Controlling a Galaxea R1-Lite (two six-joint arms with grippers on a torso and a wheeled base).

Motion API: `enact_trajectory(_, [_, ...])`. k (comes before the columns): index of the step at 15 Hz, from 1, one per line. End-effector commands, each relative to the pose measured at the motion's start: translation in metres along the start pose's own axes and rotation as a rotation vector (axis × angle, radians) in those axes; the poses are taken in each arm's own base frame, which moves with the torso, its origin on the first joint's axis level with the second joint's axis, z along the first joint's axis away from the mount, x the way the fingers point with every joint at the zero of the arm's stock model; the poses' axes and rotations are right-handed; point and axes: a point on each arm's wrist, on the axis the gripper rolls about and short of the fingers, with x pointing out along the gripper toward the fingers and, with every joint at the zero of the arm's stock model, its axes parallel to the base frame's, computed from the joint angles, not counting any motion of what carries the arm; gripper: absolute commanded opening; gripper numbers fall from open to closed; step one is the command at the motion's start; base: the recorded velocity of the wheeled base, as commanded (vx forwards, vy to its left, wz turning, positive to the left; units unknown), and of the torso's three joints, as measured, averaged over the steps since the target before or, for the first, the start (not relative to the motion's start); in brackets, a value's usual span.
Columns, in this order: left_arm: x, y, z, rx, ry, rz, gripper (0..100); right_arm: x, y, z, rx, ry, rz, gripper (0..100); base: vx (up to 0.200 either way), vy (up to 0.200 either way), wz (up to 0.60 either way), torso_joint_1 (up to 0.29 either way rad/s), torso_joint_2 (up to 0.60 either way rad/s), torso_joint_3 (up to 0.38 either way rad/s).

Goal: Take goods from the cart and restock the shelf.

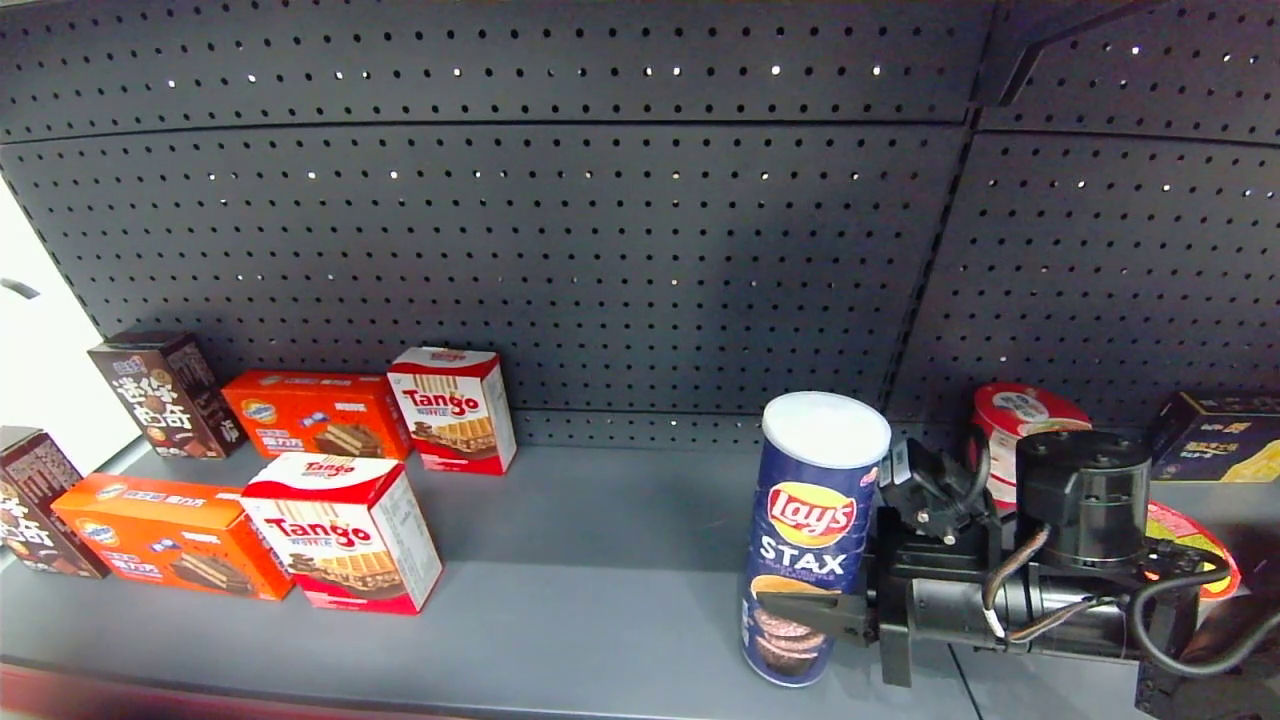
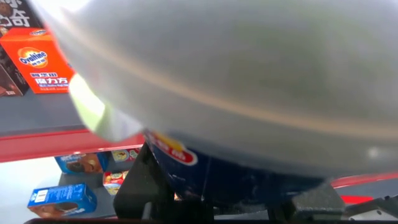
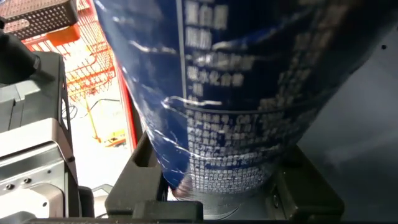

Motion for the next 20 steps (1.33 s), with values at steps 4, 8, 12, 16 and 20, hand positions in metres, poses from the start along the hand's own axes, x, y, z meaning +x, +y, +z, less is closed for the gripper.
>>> enact_trajectory(4, [0.001, 0.000, -0.001, -0.003, 0.006, 0.001, 0, 0.005, 0.000, -0.006, 0.012, 0.020, 0.013, 0, 0.000, 0.000, 0.00, 0.000, 0.00, 0.000])
enact_trajectory(8, [0.001, 0.000, -0.001, -0.004, 0.007, 0.001, 0, 0.008, 0.004, -0.009, 0.015, 0.030, 0.030, 0, 0.000, 0.000, 0.00, 0.000, 0.00, 0.000])
enact_trajectory(12, [0.001, 0.000, -0.002, -0.004, 0.010, 0.001, 0, 0.009, 0.004, -0.012, 0.014, 0.037, 0.033, 0, 0.000, 0.000, 0.00, 0.000, 0.00, 0.000])
enact_trajectory(16, [0.003, 0.001, -0.004, -0.004, 0.018, 0.000, 0, 0.008, 0.003, -0.012, 0.012, 0.032, 0.025, 100, 0.000, 0.000, 0.00, 0.000, 0.00, 0.000])
enact_trajectory(20, [0.004, 0.001, -0.006, -0.005, 0.026, -0.002, 0, -0.002, 0.008, -0.012, 0.012, 0.030, 0.013, 100, 0.000, 0.000, 0.00, 0.000, 0.00, 0.000])
